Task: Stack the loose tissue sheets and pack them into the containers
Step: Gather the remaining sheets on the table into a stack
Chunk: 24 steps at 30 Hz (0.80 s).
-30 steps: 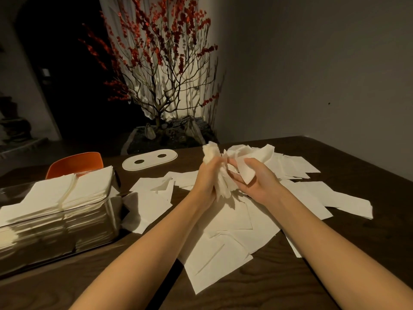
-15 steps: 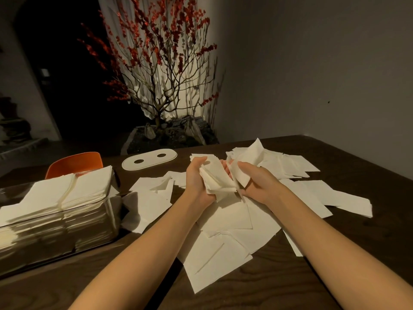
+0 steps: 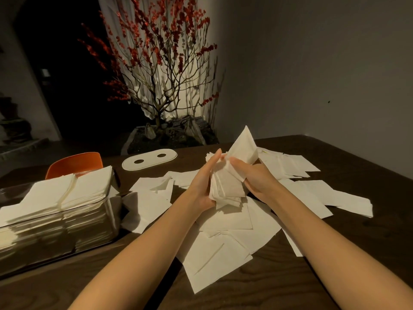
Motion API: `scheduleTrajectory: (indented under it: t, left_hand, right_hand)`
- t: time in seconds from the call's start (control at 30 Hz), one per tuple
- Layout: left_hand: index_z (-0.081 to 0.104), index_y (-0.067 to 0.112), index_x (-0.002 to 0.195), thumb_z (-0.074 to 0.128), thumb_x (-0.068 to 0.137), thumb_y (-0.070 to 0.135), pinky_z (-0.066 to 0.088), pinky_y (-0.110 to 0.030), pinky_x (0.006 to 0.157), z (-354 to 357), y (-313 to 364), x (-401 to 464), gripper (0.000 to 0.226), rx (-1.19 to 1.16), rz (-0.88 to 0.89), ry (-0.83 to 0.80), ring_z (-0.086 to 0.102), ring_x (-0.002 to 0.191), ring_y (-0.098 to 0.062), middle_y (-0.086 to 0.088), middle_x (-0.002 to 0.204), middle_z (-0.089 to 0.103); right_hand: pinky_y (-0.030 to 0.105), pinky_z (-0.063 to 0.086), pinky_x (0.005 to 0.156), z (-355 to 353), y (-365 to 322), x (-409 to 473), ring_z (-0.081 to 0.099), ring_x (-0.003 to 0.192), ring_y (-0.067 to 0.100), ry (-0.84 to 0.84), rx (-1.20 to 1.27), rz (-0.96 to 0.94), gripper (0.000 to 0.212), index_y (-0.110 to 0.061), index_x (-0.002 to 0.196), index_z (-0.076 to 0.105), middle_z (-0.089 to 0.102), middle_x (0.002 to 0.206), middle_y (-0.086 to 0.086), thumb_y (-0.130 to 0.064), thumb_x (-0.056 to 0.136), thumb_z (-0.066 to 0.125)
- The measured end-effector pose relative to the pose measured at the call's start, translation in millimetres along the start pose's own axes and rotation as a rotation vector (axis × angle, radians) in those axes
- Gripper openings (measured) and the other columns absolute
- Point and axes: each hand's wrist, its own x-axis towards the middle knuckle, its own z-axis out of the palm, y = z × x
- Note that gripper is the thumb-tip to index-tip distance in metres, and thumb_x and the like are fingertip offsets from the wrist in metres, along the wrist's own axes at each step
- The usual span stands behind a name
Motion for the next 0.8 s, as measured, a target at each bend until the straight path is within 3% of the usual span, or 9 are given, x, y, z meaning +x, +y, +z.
scheduleTrajectory:
  t: [0.1, 0.2, 0.27, 0.33, 0.47, 0.6, 0.67, 0.73, 0.8]
  left_hand:
    - [0.054, 0.023, 0.129, 0.071, 0.077, 0.023, 0.045, -0.052, 0.097, -1.7, -1.4, 0.2, 0.055, 0.027, -0.017, -0.001, 0.06, 0.105, -0.031, -0.015, 0.111, 0.062]
    - [0.053, 0.016, 0.123, 0.053, 0.085, 0.013, 0.046, -0.049, 0.095, 1.3, -2.4, -5.4, 0.038, -0.049, -0.023, -0.049, 0.06, 0.095, -0.032, -0.017, 0.101, 0.063]
    - [0.053, 0.013, 0.112, 0.049, 0.089, 0.017, 0.051, -0.045, 0.084, 4.1, -0.5, -10.1, 0.024, -0.081, -0.024, -0.084, 0.06, 0.088, -0.031, -0.017, 0.095, 0.065]
    - [0.053, 0.014, 0.112, 0.052, 0.091, 0.027, 0.048, -0.046, 0.088, 2.7, 1.0, -9.5, 0.024, -0.07, -0.021, -0.044, 0.058, 0.095, -0.031, -0.017, 0.102, 0.063]
    - [0.059, 0.014, 0.121, 0.057, 0.088, 0.053, 0.048, -0.049, 0.087, 0.2, 0.5, -7.0, 0.051, -0.126, -0.06, -0.034, 0.061, 0.102, -0.034, -0.018, 0.105, 0.069]
    - [0.057, 0.019, 0.127, 0.058, 0.08, 0.066, 0.05, -0.053, 0.088, 3.6, 3.1, -4.6, 0.066, -0.11, -0.017, -0.026, 0.064, 0.104, -0.034, -0.016, 0.109, 0.069]
    - [0.06, 0.019, 0.122, 0.062, 0.082, 0.059, 0.053, -0.049, 0.084, 7.1, 2.8, -7.0, 0.056, -0.074, 0.007, -0.015, 0.067, 0.095, -0.03, -0.014, 0.098, 0.071]
    - [0.058, 0.018, 0.123, 0.064, 0.088, 0.039, 0.054, -0.046, 0.08, 9.1, 1.6, -10.2, 0.041, -0.048, 0.037, 0.006, 0.065, 0.096, -0.028, -0.014, 0.102, 0.068]
    - [0.049, 0.017, 0.132, 0.058, 0.09, 0.022, 0.052, -0.046, 0.078, 7.3, 0.9, -14.0, 0.043, -0.05, 0.063, 0.003, 0.06, 0.1, -0.03, -0.016, 0.108, 0.061]
  right_hand:
    - [0.041, 0.054, 0.088, 5.2, -2.3, -1.3, 0.062, 0.102, 0.028, -0.022, -0.001, -0.009, 0.027, -0.021, 0.111, 0.048, 0.061, 0.104, 0.003, -0.039, 0.093, 0.058]
    - [0.035, 0.05, 0.085, 5.8, -7.6, -0.2, 0.056, 0.096, 0.019, 0.098, -0.104, 0.009, 0.025, -0.017, 0.108, 0.047, 0.055, 0.099, 0.001, -0.04, 0.098, 0.049]
    - [0.03, 0.044, 0.08, 2.9, -7.7, 0.9, 0.051, 0.095, 0.015, 0.176, -0.148, -0.092, 0.018, -0.018, 0.108, 0.045, 0.051, 0.104, -0.001, -0.034, 0.1, 0.045]
    - [0.025, 0.043, 0.078, -0.9, -8.2, -0.2, 0.049, 0.094, 0.011, 0.199, -0.127, -0.172, 0.013, -0.019, 0.108, 0.047, 0.051, 0.107, -0.004, -0.029, 0.1, 0.047]
    - [0.022, 0.043, 0.07, -1.8, -9.1, -1.4, 0.052, 0.095, 0.01, 0.114, -0.15, -0.202, 0.026, -0.018, 0.121, 0.053, 0.055, 0.109, -0.004, -0.031, 0.098, 0.051]
    - [0.018, 0.045, 0.062, 5.2, -5.9, -2.6, 0.055, 0.087, 0.01, 0.02, -0.364, -0.216, 0.017, -0.02, 0.109, 0.055, 0.055, 0.098, -0.005, -0.031, 0.099, 0.049]
    - [0.015, 0.044, 0.06, 9.2, -4.3, -1.6, 0.055, 0.089, 0.012, 0.027, -0.422, -0.263, 0.018, -0.017, 0.108, 0.057, 0.056, 0.095, -0.006, -0.03, 0.098, 0.051]
    - [0.013, 0.042, 0.059, 11.0, -4.5, -2.1, 0.053, 0.086, 0.01, 0.044, -0.469, -0.303, 0.015, -0.02, 0.105, 0.053, 0.053, 0.092, -0.008, -0.033, 0.097, 0.051]
    - [0.012, 0.041, 0.062, 10.9, -3.1, 1.0, 0.05, 0.088, 0.008, 0.052, -0.479, -0.33, 0.018, -0.02, 0.11, 0.051, 0.051, 0.099, -0.007, -0.033, 0.098, 0.05]
